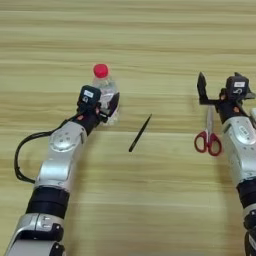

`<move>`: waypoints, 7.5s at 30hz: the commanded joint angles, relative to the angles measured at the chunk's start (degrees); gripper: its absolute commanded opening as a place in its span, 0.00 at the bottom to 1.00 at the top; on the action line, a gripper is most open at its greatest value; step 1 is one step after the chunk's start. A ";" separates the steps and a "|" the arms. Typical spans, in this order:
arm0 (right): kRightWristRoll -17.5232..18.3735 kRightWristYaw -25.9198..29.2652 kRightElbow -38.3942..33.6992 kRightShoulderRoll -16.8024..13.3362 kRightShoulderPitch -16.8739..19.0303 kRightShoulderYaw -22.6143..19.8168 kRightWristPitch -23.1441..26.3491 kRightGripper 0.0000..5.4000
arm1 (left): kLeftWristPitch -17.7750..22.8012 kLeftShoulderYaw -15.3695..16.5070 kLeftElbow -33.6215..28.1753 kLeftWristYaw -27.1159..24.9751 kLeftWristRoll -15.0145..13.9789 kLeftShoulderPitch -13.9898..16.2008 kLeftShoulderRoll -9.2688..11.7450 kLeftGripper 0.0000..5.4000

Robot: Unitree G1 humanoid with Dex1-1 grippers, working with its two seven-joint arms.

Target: Move the objects on the table

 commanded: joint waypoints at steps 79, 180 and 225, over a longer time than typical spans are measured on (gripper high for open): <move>-0.38 0.33 1.61 -0.82 -1.12 -0.43 -0.82 1.00 | -10.38 1.95 13.46 4.01 -0.65 -0.40 3.59 1.00; -0.34 4.67 37.35 -23.26 -6.11 -11.71 -11.64 1.00 | -19.64 0.71 11.54 12.88 1.05 6.56 -2.96 1.00; 0.50 6.61 32.22 -21.81 -5.95 -11.26 -12.23 0.62 | -19.69 0.48 12.34 13.42 1.18 5.95 -3.32 1.00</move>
